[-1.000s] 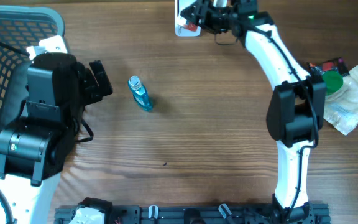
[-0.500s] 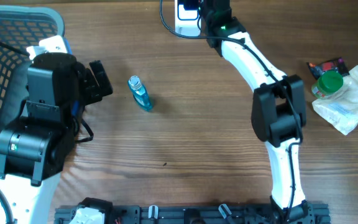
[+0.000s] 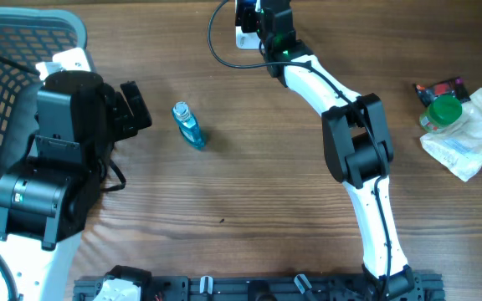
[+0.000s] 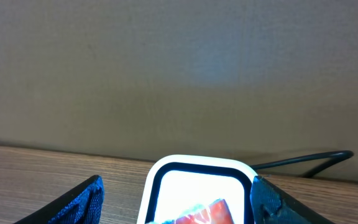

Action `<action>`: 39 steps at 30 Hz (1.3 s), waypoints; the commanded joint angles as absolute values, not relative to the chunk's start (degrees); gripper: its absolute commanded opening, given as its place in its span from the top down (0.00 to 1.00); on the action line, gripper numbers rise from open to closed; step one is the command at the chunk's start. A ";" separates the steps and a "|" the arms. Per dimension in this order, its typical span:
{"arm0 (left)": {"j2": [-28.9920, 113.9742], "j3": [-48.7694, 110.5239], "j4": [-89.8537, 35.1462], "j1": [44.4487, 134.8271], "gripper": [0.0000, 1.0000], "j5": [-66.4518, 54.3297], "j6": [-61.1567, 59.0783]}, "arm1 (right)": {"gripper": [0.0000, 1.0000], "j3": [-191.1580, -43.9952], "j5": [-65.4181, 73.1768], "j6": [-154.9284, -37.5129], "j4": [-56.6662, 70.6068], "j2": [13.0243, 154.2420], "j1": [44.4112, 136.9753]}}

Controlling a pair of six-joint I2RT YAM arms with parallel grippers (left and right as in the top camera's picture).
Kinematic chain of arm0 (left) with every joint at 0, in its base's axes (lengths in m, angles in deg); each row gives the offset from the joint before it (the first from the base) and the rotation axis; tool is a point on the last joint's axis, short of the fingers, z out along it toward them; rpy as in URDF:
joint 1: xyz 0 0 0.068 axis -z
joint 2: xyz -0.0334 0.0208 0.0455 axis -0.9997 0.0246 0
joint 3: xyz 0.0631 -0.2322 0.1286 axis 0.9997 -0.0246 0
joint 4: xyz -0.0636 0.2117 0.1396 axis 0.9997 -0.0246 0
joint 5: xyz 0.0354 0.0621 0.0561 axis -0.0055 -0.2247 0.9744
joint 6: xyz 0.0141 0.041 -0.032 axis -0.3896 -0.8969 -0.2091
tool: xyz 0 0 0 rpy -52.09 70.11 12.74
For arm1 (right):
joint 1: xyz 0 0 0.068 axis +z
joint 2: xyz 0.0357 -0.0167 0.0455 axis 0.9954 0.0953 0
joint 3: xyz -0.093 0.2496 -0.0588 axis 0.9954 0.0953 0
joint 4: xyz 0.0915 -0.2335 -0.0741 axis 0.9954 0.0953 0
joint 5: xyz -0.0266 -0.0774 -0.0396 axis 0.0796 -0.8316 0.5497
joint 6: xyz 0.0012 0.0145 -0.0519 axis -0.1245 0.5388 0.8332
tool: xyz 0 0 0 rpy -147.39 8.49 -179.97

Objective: Scan the item barcode
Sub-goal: 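Hold the red-white packet barcode over the scanner with the right gripper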

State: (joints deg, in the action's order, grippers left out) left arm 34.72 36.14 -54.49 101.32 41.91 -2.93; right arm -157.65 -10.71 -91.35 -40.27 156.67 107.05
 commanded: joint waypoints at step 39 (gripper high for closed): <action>34.79 36.89 -54.38 101.06 0.00 43.03 -3.65 | 0.29 -158.55 -8.79 -72.05 -24.60 154.07 107.45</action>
State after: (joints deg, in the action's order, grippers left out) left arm 34.72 36.14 -54.49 101.32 41.91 -2.93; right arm -157.74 -9.66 -72.57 -24.45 154.59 107.69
